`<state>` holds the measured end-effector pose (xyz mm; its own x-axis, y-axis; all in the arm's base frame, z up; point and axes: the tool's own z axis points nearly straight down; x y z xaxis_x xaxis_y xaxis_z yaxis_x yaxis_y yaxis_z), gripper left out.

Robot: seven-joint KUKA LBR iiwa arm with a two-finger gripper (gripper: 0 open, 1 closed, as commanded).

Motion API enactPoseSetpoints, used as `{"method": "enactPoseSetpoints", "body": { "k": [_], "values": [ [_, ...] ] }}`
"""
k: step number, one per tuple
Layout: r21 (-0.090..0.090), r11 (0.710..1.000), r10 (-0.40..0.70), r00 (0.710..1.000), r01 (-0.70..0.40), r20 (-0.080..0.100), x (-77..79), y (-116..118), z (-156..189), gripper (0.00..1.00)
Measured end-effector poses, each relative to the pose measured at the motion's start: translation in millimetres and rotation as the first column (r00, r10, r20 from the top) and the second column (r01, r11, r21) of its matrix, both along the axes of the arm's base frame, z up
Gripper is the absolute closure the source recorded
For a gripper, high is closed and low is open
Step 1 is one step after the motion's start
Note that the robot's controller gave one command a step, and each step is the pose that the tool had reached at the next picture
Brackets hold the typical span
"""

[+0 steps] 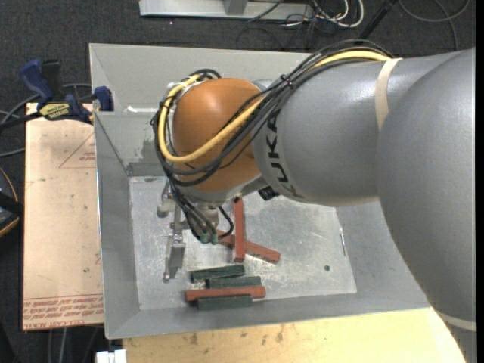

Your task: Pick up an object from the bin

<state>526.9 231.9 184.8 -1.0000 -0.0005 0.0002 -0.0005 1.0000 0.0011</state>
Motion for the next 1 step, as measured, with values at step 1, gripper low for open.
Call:
{"method": "enactPoseSetpoints", "body": {
  "k": [1],
  "values": [
    [0.002, 0.997, 0.083, 0.997, -0.083, 0.006, 1.1, -45.7, -111.7, 1.00]
  ]
}}
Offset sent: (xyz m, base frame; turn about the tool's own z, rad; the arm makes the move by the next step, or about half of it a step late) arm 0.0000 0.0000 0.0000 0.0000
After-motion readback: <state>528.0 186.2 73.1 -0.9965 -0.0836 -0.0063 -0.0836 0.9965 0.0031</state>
